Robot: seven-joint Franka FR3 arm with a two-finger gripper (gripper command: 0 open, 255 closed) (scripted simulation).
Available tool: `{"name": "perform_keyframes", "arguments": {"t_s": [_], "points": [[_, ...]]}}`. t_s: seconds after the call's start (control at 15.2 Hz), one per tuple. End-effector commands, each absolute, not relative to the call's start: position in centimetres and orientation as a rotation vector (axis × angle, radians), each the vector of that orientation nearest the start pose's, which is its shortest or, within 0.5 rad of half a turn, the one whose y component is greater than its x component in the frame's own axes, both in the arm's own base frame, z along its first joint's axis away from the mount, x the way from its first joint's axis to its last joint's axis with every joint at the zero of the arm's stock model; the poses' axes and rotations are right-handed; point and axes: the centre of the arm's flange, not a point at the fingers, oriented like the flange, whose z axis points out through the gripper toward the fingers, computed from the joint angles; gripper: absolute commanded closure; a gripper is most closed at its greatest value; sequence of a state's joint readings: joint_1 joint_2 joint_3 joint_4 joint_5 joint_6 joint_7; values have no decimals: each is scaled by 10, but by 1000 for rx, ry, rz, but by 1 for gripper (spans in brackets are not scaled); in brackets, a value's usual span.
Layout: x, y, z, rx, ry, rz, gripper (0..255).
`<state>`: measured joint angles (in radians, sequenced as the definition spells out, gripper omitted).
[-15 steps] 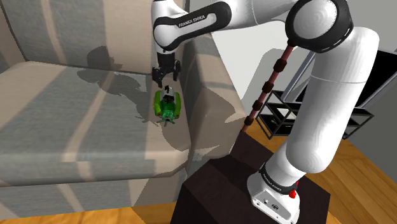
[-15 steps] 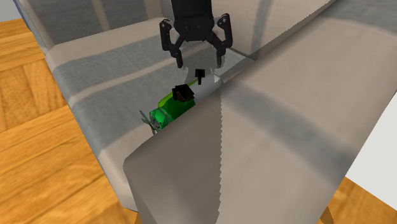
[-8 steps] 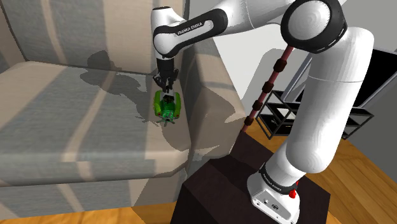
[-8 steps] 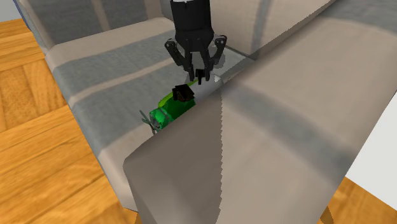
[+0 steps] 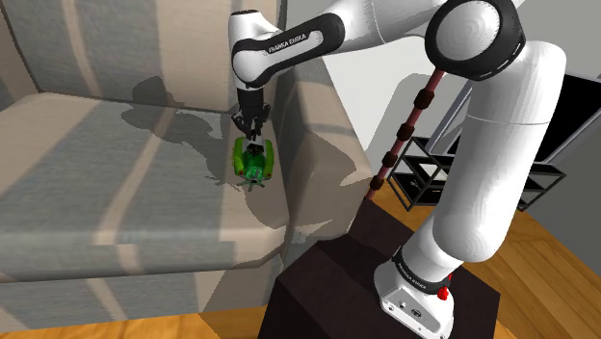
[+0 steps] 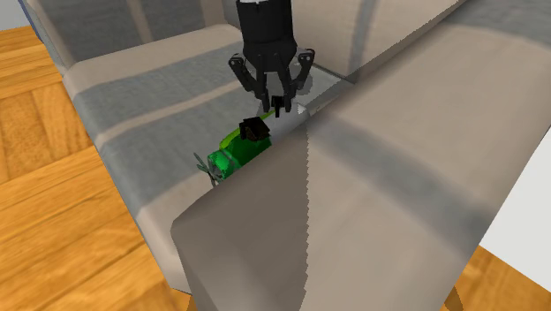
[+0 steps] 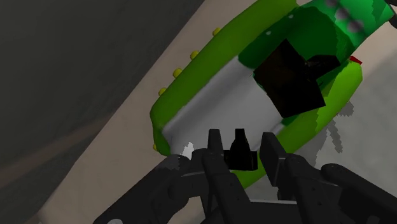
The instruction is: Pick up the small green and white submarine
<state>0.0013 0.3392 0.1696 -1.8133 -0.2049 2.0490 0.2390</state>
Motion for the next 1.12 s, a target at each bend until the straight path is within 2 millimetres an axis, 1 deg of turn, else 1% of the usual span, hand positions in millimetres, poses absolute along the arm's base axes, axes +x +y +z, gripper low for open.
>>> {"name": "perform_keyframes", "arguments": {"t_s": [0.0, 0.92, 1.06], "points": [[620, 89, 354, -3277, -47, 116, 255], [620, 89, 428, -3277, -47, 116, 255], [620, 89, 429, -3277, -47, 116, 255]]}}
